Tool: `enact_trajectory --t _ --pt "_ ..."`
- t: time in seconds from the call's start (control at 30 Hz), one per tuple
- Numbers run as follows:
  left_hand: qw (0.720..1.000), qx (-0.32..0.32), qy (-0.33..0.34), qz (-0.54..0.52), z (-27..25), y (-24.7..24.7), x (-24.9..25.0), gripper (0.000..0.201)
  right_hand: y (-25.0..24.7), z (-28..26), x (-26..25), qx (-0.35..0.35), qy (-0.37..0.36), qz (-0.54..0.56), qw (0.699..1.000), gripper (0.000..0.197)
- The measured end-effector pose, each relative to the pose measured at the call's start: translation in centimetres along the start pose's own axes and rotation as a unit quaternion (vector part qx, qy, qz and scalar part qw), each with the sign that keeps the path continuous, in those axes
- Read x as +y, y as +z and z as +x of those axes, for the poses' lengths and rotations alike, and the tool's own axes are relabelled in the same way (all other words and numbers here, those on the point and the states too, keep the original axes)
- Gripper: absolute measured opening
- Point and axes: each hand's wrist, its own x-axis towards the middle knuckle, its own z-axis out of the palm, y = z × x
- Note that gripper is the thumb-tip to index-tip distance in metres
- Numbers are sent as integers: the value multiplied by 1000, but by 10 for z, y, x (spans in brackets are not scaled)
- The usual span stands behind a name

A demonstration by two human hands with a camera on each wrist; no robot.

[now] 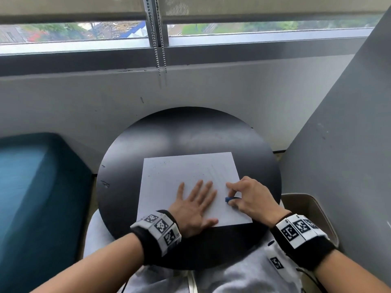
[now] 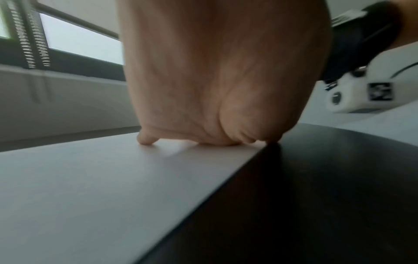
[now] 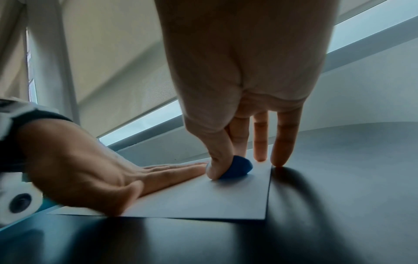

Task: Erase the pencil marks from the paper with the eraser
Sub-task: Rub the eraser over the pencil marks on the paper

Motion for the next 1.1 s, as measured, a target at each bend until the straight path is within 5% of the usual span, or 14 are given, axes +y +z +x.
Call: enact_trajectory --t 0.23,0.4,0.47,0.57,0.77,0.87,0.97,1.1 --pt "977 32 -188 -92 19 -19 -31 82 -1 -1 -1 -4 1 -1 1000 13" --pt "999 32 17 -22 27 -14 10 111 1 1 3 7 9 17 1000 16" --pt "999 23 17 -25 31 -11 10 108 1 0 2 2 7 19 1000 16" --pt "995 28 -59 -74 37 -17 -11 78 0 0 2 1 5 18 1000 14" --pt "963 34 -241 -113 39 -30 -43 86 0 -1 1 -2 5 20 1000 10" --pt "987 62 -138 -61 38 -26 -18 88 0 0 2 1 10 24 1000 12" --pt "999 36 -6 22 34 -15 7 115 1 1 2 4 17 37 999 14" --pt "998 34 -52 -18 35 -15 -8 87 1 1 3 2 18 39 999 14"
